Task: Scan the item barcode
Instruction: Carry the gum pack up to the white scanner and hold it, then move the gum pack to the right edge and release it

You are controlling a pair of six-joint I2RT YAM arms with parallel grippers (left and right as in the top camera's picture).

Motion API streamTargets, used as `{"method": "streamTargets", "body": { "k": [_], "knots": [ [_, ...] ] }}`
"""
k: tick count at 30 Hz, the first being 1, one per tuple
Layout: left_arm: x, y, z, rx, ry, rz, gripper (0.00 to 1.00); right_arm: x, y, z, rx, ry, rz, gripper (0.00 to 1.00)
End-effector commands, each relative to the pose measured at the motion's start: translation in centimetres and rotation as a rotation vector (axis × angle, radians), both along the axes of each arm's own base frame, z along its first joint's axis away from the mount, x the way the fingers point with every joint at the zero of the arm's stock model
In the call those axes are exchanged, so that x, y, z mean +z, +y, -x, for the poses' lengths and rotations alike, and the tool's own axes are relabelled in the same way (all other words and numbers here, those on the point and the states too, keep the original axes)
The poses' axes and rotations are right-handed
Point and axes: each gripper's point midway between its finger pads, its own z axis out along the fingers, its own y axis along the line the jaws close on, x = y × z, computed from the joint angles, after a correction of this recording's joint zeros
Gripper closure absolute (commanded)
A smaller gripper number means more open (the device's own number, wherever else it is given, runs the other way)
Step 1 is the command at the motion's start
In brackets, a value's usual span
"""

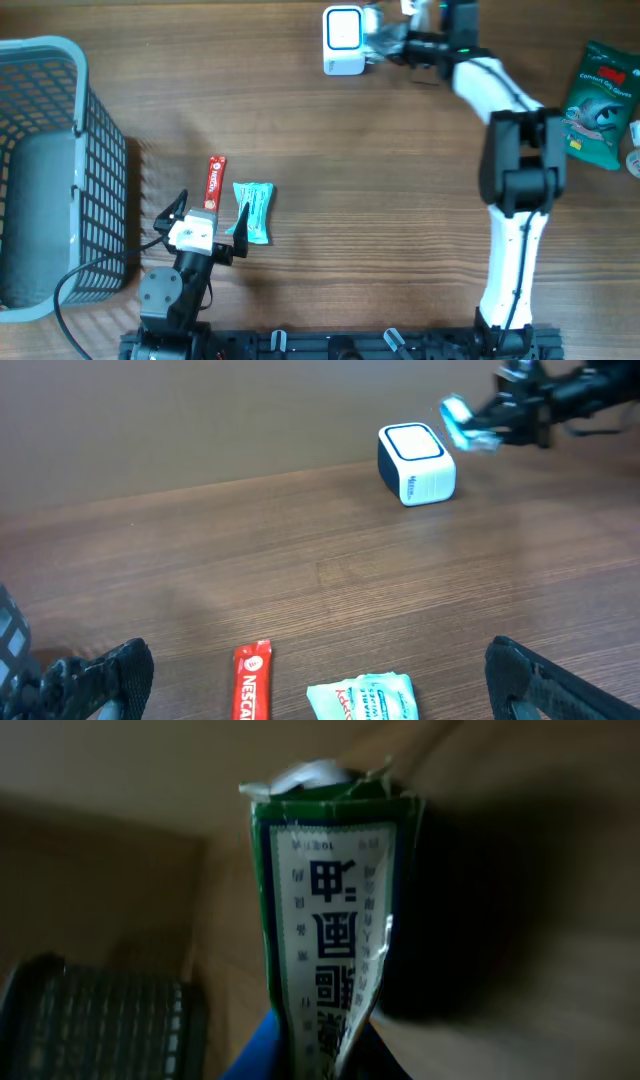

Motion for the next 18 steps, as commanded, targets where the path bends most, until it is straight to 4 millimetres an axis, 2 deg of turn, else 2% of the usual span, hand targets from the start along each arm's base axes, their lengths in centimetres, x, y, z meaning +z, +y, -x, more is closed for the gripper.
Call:
{"method": "streamTargets", "body": {
  "k": [1, 4, 6, 7, 8, 9, 11, 12, 14, 15, 16, 17, 18],
  "knots": [
    [-0.1, -0.1, 0.0, -0.010, -0.004, -0.010, 0.00, 1.0, -13.0, 0.4, -0.257, 0.071, 0.221, 0.95],
    [-0.1, -0.1, 0.0, -0.010, -0.004, -0.010, 0.00, -3.0, -23.1, 3.9, -0.458, 0.250, 0.631, 0.96],
    [-0.1, -0.1, 0.0, -0.010, -0.004, -0.010, 0.00, -4.7, -29.2, 6.8, -0.538, 0.352, 0.914, 0.95],
    [-0.1, -0.1, 0.0, -0.010, -0.004, -0.010, 0.00, -5.1, -31.0, 7.7, -0.550, 0.378, 0.992, 0.87],
    [-0.1, -0.1, 0.0, -0.010, -0.004, -0.010, 0.00, -5.2, -31.8, 8.1, -0.536, 0.383, 1.022, 0.73],
    [-0.1, -0.1, 0.0, -0.010, -0.004, -0.010, 0.00, -5.2, -33.1, 9.1, -0.492, 0.394, 1.066, 0.70],
    [-0.1, -0.1, 0.0, -0.010, -0.004, -0.010, 0.00, -4.6, -35.4, 10.9, -0.614, 0.484, 1.094, 0.92],
    [-0.1, -0.1, 0.0, -0.010, -0.004, -0.010, 0.00, -3.8, -36.9, 12.1, -0.729, 0.542, 1.100, 0.95],
    [-0.1, -0.1, 0.0, -0.010, -0.004, -0.010, 0.00, -0.7, -38.9, 14.3, -0.891, 0.599, 1.046, 0.80],
    [-0.1, -0.1, 0.0, -0.010, -0.004, -0.010, 0.00, 1.0, -39.0, 14.6, -0.904, 0.578, 1.024, 0.75],
    [-0.1, -0.1, 0.0, -0.010, -0.004, -0.010, 0.00, 3.2, -38.9, 14.8, -0.924, 0.544, 1.015, 0.58],
    [-0.1, -0.1, 0.0, -0.010, -0.004, -0.010, 0.00, 5.4, -38.5, 14.8, -0.938, 0.500, 1.003, 0.02],
    [-0.1, -0.1, 0.0, -0.010, -0.004, -0.010, 0.00, 7.1, -37.8, 14.6, -0.935, 0.455, 0.987, 0.00]
  ]
}}
